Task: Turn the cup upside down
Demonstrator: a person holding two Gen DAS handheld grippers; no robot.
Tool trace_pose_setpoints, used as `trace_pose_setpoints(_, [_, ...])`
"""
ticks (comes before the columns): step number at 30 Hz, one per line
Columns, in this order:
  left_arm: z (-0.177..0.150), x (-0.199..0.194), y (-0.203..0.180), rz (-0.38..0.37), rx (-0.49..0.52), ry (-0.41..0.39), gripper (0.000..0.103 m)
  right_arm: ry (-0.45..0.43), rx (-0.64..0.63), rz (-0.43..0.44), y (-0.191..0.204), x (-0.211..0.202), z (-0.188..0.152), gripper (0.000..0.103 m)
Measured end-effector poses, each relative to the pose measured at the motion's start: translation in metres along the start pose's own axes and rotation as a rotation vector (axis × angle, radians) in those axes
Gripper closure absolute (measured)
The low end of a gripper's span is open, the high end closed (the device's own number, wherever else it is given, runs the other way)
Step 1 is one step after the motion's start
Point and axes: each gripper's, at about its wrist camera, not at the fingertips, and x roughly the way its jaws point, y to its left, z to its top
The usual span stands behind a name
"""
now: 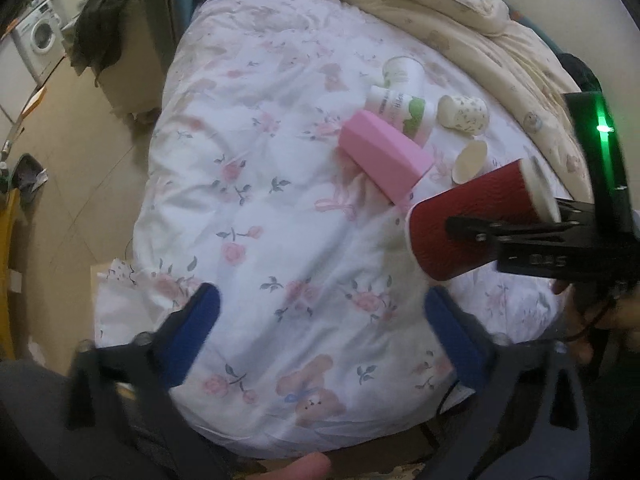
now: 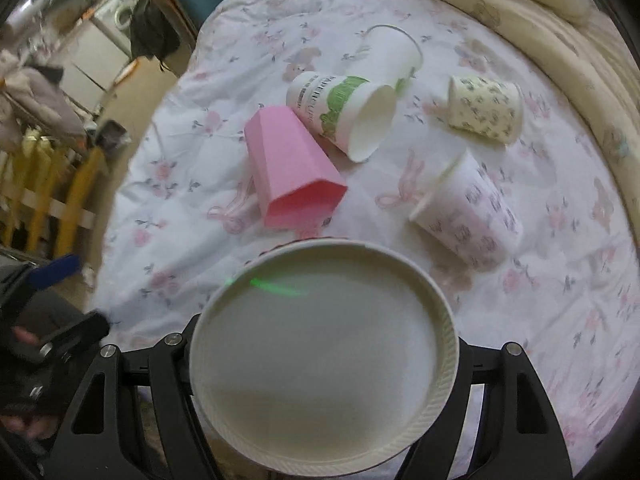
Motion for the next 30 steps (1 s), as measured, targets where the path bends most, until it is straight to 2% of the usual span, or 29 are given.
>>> trace_pose_setpoints(3, [0.000,0.001,0.000,0.006,0.004,-0.002,0.000,0.032,-0.032,-0.030,0.012,0.016,0.009,0.027])
trace_pose_setpoints(7, [0.001,0.000,0.000,-0.008,-0.003,-0.001,0.000,0.048,-0.119,-0.134,0.031,0.034,0.013,0.027])
trace_pose_setpoints(9, [0.002,0.000,-0.001,-0.005,-0.002,-0.005,0.000,0.050,-0.135,-0.152,0.033,0.039,0.013,0.027])
trace_pose_setpoints(13, [0.002,0.000,-0.001,-0.005,0.000,-0.004,0.000,0.038,-0.146,-0.143,0.035,0.038,0.014,0.024])
trace_pose_setpoints(15, [0.002,-0.001,-0.001,-0.002,0.002,-0.004,0.000,0.030,-0.142,-0.115,0.034,0.035,0.013,0.013])
trace_pose_setpoints(18, [0.002,-0.004,0.001,0.008,0.002,-0.021,0.000,0.016,-0.108,-0.095,0.032,0.028,0.013,0.011])
trace_pose_setpoints(20, [0.001,-0.009,0.004,0.006,-0.008,-0.046,0.000,0.002,-0.081,-0.059,0.030,0.017,0.012,0.009])
trace_pose_setpoints(22, [-0.001,-0.020,0.009,-0.004,-0.037,-0.096,0.000,-0.008,-0.047,-0.031,0.025,0.004,0.009,0.001])
trace_pose_setpoints(25, [-0.005,-0.036,0.013,-0.004,-0.069,-0.160,0.000,-0.055,0.015,0.026,0.015,-0.026,-0.003,0.000])
trace_pose_setpoints(30, [-0.013,-0.062,0.003,0.033,-0.058,-0.295,0.000,-0.225,0.102,0.000,0.006,-0.083,-0.041,0.000])
